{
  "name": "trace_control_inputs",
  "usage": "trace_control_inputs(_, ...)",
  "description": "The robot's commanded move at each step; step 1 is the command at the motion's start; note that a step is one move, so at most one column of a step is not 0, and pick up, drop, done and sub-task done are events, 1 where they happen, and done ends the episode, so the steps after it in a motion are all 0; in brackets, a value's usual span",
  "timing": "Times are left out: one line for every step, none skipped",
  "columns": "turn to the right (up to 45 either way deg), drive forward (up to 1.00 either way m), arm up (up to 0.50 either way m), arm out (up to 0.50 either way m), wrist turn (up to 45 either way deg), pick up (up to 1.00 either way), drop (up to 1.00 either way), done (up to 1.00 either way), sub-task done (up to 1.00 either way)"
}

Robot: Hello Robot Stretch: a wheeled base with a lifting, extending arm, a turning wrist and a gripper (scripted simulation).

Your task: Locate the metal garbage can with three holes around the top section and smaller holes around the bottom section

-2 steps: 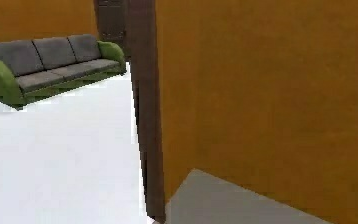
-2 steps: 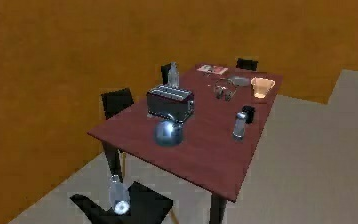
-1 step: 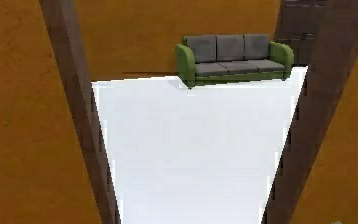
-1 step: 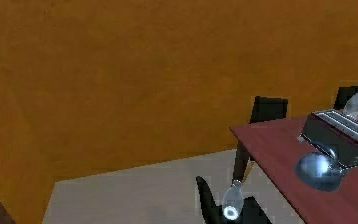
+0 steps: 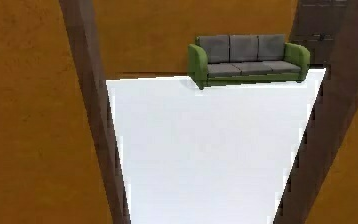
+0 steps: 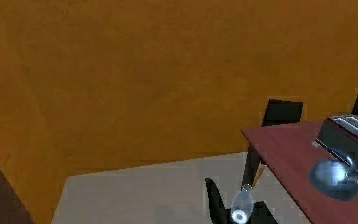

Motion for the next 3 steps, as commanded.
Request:
trace_control_inputs(0.0,0.5,0.0,0.0,0.0,0.0,0.0,0.0,0.0)
trace_control_inputs(21.0,0.0,0.0,0.0,0.0,0.0,0.0,0.0,0.0)
trace_control_inputs(0.0,0.5,0.0,0.0,0.0,0.0,0.0,0.0,0.0)
